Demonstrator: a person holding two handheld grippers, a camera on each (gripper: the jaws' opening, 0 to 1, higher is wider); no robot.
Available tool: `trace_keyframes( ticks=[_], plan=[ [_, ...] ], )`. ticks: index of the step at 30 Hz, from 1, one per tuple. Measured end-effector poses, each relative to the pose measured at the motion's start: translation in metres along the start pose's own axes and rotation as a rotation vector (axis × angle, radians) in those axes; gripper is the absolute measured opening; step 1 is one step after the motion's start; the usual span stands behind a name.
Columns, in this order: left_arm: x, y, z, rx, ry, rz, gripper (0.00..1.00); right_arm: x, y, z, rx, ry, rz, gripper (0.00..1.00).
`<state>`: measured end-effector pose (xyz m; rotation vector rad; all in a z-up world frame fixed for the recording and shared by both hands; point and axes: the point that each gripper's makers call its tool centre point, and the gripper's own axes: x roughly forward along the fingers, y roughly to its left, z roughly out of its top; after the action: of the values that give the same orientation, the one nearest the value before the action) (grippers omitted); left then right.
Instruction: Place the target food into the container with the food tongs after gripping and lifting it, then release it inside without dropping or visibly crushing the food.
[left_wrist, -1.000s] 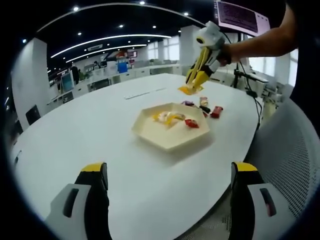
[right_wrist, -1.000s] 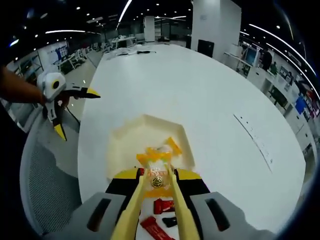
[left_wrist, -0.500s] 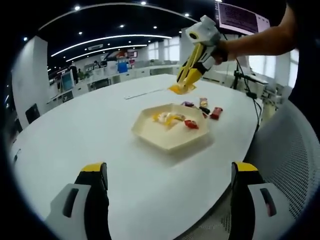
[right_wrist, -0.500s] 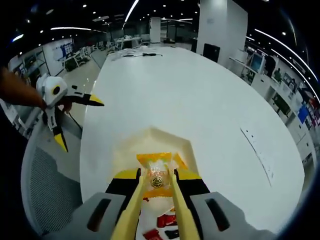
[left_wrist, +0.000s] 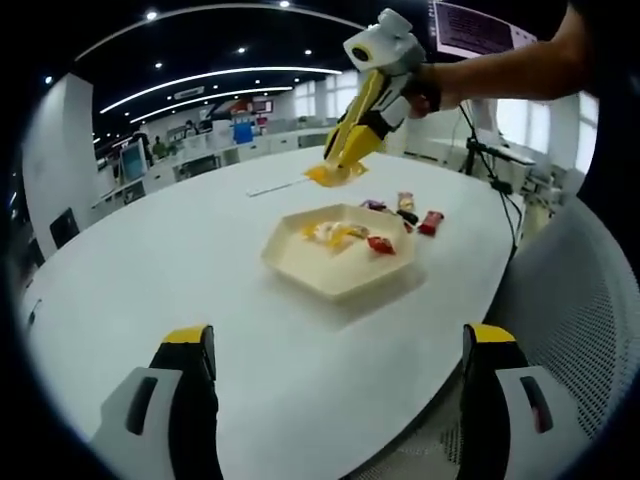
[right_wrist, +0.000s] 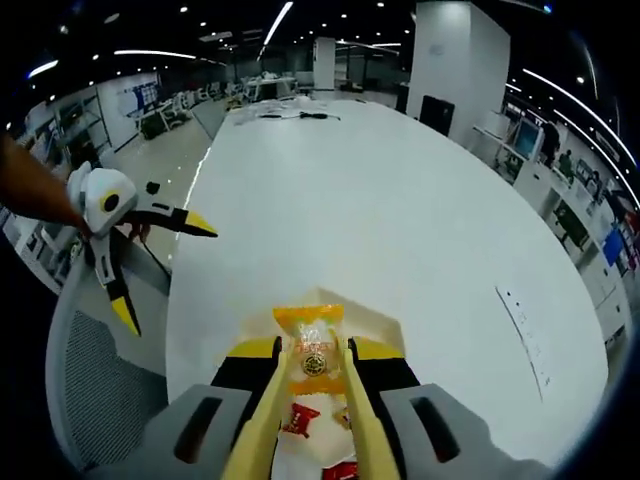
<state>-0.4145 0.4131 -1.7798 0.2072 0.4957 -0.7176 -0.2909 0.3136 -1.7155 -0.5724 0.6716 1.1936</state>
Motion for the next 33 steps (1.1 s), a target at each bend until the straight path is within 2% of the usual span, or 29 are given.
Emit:
trace_keyframes(
  ticks=[5, 10, 14, 33],
  plan=[
    [0.0, 0.003, -0.002, -0.003, 0.014, 0.009, 0.99, 0.004, 0.0, 0.003, -0.003, 0.003, 0.001, 0.25],
    [0.0, 0.001, -0.004, 0.028, 0.025, 0.005, 0.99, 0.008, 0.002, 0.005, -0.015, 0.005, 0.007, 0.26],
    [-0.001, 0.004, -0.003, 0.015, 0.013, 0.015, 1.0, 0.009, 0.004, 0.005, -0.006, 0.008, 0.028, 0.27],
    [-0.001, 0.005, 0.0, 0.014, 0.007, 0.024, 1.0, -0.004, -0.004, 0.001, -0.022, -0.001, 0.01, 0.27]
  ],
)
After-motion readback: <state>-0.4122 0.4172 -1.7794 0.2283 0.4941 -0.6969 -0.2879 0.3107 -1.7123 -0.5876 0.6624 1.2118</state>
